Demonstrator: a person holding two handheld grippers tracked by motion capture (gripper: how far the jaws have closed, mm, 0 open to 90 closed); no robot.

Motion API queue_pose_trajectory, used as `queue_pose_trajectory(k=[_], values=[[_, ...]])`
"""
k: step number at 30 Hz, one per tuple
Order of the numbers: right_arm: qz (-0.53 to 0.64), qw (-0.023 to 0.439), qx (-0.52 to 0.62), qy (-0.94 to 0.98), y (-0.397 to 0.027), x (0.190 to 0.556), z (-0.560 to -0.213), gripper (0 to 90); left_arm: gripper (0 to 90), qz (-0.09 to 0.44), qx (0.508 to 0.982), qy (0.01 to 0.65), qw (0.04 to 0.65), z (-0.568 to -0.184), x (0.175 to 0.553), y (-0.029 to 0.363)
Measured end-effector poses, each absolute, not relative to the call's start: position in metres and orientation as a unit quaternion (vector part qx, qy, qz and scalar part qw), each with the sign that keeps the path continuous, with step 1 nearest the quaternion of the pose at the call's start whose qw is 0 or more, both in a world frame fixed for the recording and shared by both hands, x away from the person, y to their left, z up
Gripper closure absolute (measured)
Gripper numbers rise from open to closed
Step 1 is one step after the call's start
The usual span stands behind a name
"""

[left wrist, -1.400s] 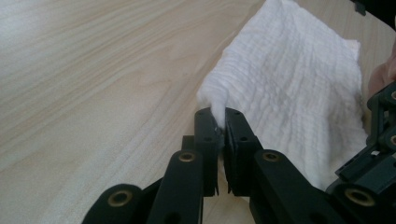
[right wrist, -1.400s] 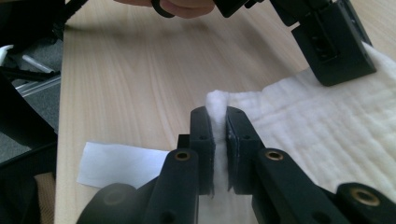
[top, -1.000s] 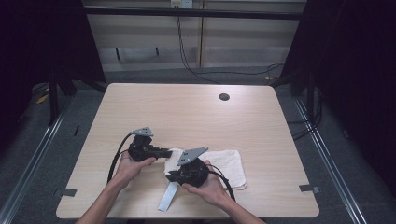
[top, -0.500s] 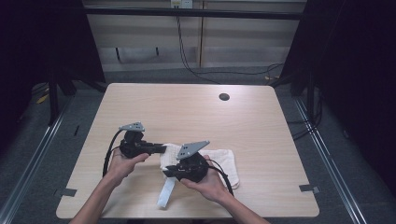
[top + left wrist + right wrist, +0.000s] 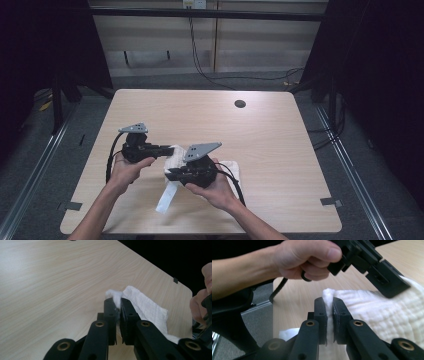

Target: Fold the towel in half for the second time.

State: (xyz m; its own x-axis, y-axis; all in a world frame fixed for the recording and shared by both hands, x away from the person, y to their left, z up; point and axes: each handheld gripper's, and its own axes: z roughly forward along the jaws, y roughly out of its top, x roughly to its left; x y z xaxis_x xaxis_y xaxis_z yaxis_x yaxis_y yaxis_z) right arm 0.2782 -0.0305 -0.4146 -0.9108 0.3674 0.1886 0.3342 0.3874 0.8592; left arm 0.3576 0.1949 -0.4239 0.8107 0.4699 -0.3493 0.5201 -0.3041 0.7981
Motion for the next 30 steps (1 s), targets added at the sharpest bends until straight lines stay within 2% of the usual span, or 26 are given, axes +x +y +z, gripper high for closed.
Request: queue_pose_trajectory(k=[9, 24, 30], values=[[0.511, 0.016, 0.222, 0.830, -0.033, 0.276, -0.425, 83.2, 84.9, -0.032, 0.814, 0.305, 0.494, -0.432, 0.359, 0.182], [0.493, 0.048, 0.264, 0.828, -0.088, 0.262, -0.427, 83.1, 84.7, -0.046, 0.834, 0.280, 0.474, -0.438, 0.364, 0.117], [0.501, 0.031, 0.300, 0.811, -0.115, 0.258, -0.437, 83.0, 84.5, -0.043, 0.850, 0.269, 0.450, -0.445, 0.363, 0.097]])
